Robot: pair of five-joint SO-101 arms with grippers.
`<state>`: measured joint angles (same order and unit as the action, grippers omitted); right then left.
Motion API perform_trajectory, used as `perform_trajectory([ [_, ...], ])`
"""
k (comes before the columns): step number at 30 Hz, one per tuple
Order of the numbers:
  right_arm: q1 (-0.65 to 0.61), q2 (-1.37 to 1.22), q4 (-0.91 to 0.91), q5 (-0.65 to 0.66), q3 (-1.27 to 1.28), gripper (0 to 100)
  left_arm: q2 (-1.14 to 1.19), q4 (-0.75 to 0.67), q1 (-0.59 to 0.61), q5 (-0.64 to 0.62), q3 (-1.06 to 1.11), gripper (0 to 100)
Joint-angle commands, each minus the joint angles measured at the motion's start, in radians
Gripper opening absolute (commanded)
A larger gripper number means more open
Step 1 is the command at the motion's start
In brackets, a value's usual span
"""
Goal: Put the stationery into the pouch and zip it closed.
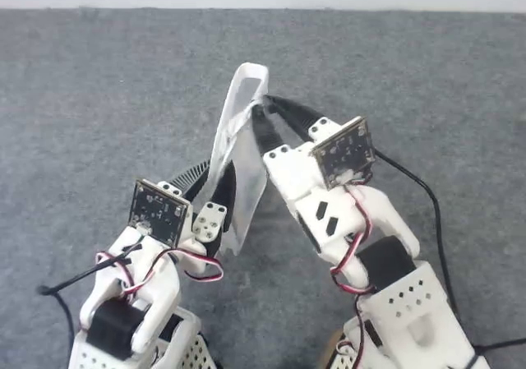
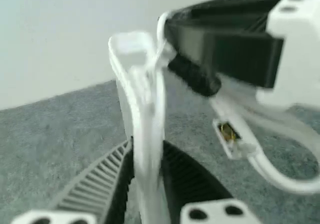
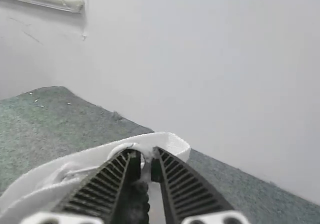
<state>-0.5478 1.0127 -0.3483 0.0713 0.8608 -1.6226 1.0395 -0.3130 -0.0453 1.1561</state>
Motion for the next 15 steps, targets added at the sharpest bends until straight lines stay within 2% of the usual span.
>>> perform_trajectory([
  [1,-0.012,0.004,-0.002,0.000,-0.018,0.7,-0.009,0.021,0.008,-0.052,-0.051,17],
  [7,-0.015,0.002,-0.013,0.000,-0.018,0.7,-0.009,0.012,0.005,-0.031,-0.054,17],
  [15,-0.053,0.005,-0.039,0.002,-0.018,0.7,-0.009,-0.080,0.008,-0.035,-0.053,17],
])
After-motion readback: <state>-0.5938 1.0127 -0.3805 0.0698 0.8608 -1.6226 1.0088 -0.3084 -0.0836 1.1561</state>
